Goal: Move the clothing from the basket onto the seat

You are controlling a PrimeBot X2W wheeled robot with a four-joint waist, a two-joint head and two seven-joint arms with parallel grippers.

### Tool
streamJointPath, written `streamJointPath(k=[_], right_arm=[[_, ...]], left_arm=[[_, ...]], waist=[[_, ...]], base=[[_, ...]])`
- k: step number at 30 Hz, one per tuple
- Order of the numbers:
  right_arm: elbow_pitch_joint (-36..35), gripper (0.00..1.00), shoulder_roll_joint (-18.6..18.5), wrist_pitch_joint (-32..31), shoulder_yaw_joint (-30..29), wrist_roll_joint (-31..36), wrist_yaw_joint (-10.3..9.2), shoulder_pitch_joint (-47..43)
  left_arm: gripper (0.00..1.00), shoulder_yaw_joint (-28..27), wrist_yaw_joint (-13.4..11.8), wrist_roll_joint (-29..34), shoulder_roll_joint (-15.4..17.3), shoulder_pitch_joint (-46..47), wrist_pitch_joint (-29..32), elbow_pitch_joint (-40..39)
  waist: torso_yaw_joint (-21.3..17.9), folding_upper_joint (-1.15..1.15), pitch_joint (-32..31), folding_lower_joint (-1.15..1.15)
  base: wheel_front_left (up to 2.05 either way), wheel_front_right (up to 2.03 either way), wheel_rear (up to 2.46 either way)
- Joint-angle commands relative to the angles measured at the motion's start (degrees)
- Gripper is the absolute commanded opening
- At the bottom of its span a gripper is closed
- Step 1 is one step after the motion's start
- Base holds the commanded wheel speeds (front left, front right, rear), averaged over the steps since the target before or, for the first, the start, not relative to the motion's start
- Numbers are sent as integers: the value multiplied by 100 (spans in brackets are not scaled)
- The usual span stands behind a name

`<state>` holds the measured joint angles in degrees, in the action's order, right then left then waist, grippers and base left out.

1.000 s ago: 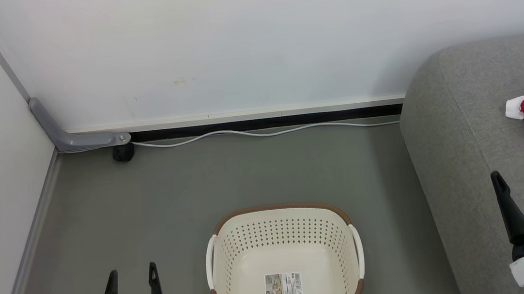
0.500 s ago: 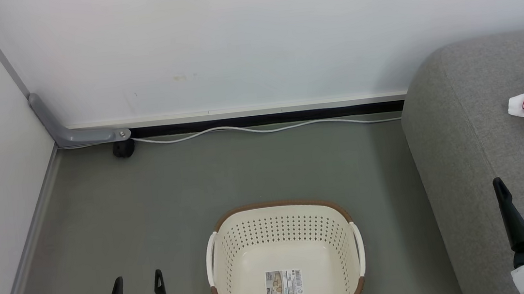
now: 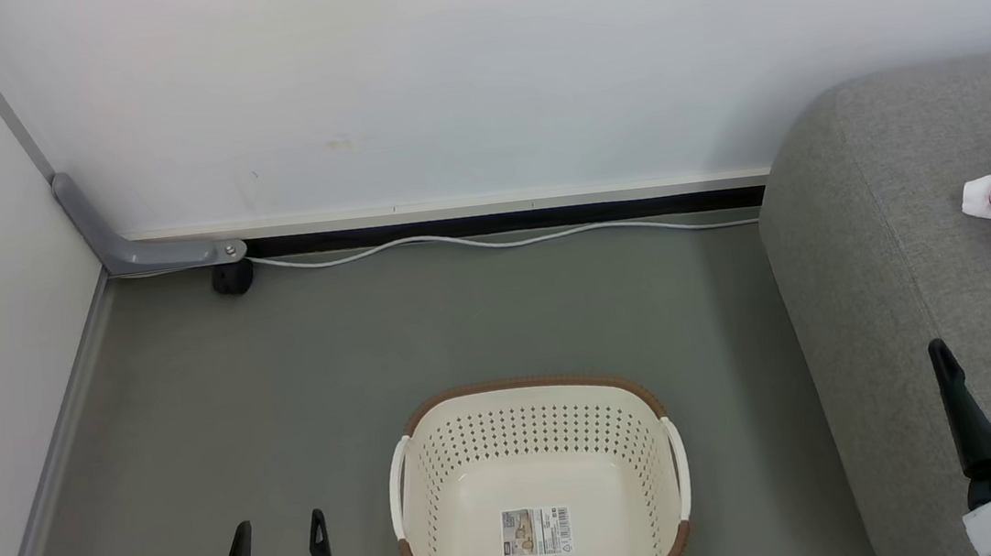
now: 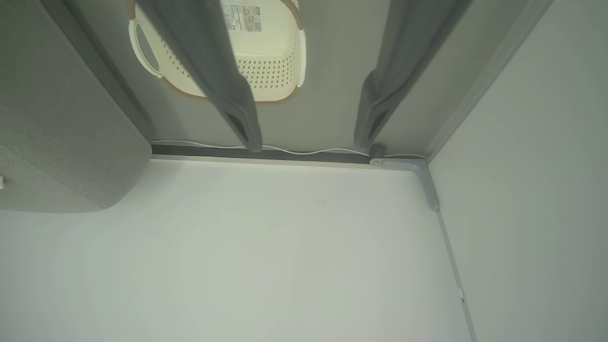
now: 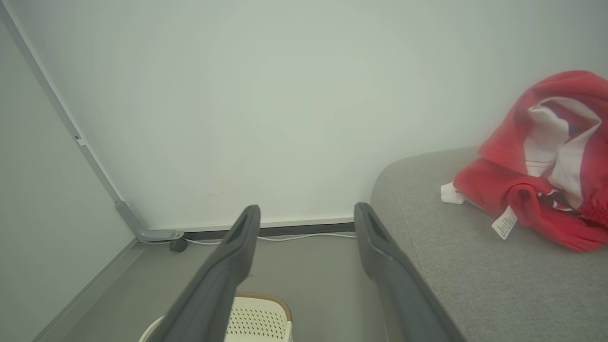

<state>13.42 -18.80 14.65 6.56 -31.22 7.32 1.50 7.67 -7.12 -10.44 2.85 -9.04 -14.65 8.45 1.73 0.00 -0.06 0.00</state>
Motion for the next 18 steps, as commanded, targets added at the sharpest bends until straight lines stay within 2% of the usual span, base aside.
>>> streamJointPath(k=[1,15,16,18], right_arm=[[-101,100,-158,35,107,15,17,66],[-34,100,-171,35,139,-15,17,122],[65,0,1,0,42,-11,0,2],[165,0,89,-3,73,-18,-1,-41]], left_arm=[[100,-146,-25,-22,3,194,-35,-142],[100,-78,71,-6,3,223,-35,-147],[0,79,60,-16,1,1,1,0],[0,88,59,-24,-24,-12,2,132]], waist=[[-7,0,1,0],[-64,0,-11,0],[-65,0,-11,0],[-65,0,-11,0]], base=[[0,0,0],[0,0,0],[0,0,0],[0,0,0]])
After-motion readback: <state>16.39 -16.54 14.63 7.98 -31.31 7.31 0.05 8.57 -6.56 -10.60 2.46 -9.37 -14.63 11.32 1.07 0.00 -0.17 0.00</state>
